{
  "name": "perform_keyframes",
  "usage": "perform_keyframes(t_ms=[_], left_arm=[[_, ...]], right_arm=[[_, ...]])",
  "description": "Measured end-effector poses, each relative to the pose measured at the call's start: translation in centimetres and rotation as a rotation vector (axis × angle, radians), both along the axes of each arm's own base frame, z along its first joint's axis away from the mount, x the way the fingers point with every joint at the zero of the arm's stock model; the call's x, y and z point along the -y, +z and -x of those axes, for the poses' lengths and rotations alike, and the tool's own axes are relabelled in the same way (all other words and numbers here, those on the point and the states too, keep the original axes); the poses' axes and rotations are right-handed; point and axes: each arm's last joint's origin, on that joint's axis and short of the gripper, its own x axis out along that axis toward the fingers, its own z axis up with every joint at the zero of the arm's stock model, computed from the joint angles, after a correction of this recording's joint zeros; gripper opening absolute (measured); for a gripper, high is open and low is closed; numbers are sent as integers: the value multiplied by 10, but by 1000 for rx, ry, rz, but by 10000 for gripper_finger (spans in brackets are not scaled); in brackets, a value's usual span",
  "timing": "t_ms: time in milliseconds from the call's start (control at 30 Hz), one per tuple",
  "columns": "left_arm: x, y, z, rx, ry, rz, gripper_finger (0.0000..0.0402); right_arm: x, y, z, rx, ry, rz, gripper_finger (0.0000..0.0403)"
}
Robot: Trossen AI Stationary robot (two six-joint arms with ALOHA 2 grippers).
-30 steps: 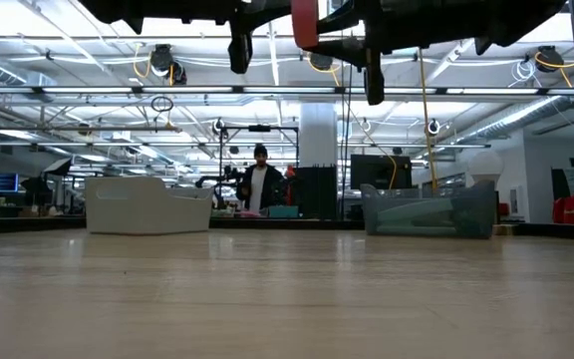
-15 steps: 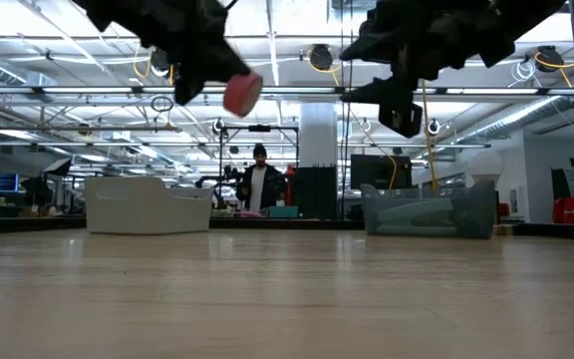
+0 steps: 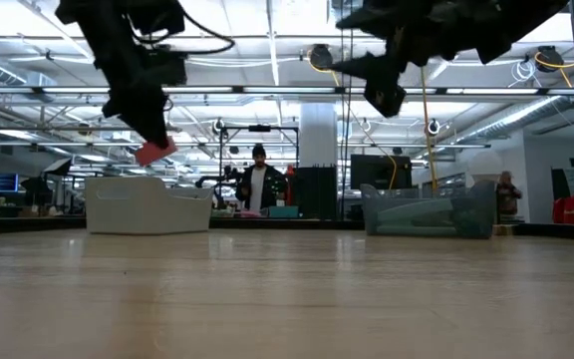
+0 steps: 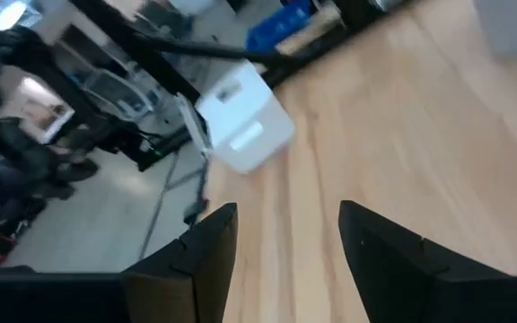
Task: Pick and place Stapler, Stapler remover, tape
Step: Put the pink tape into the gray bin
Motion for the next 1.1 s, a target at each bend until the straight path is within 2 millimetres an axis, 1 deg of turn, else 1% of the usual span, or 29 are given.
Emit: perform_keyframes(t_ms=[100,267,500,633,867,1100], left_arm=[[-10,-6,2,-77,1,-22,37],[-31,-21,0,-185,-32,-38,37],[-54,-44,-1,-318,-123,14,37],[-62,-57,-3,-369,-163,44,37],[-68,-71,-8,-406,-214,75,37],[-73,-84,-8,-457,-211,107,36]], right_arm=[[3,4,-1,52,-2,21,190],[9,6,-2,70,-26,24,188],[15,6,-2,67,-47,18,191],[17,6,-2,67,-54,18,188],[22,6,-2,67,-73,18,191],[24,6,-2,67,-80,18,188]])
